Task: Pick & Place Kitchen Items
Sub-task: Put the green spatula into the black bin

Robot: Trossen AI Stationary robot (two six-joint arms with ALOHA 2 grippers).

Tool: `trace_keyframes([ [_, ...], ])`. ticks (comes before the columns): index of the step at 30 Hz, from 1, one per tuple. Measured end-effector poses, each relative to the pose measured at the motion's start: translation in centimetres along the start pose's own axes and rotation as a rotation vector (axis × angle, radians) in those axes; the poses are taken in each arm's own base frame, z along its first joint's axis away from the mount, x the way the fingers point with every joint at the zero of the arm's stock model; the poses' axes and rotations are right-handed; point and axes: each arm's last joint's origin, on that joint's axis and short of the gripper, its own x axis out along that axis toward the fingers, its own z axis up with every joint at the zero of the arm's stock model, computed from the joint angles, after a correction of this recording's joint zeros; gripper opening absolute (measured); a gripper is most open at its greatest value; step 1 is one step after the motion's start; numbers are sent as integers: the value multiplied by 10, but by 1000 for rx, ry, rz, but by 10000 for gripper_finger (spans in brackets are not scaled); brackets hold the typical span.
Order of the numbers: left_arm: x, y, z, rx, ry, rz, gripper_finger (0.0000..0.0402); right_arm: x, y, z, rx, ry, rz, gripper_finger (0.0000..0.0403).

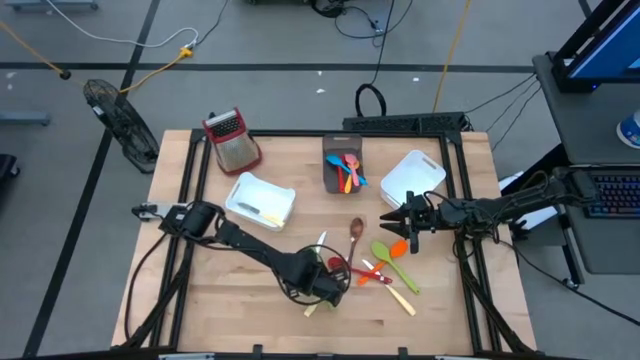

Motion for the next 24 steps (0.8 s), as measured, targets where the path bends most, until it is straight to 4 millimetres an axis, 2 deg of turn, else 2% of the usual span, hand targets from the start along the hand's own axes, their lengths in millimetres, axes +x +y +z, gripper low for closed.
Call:
trace_keyframes([
  [12, -2, -7, -5, -18, 41, -83, 8, 0, 0, 0, 0, 0, 0, 114],
  [16, -10, -9, -6, -21, 48, -101, 8, 0, 0, 0, 0, 1, 0, 114],
  [20, -27, -15, -3, -19, 23, -168, 8, 0, 0, 0, 0, 4, 9, 114],
  [24, -55, -21, -1, -5, 5, -262, 8, 0, 3, -1, -3, 39, 87, 114],
])
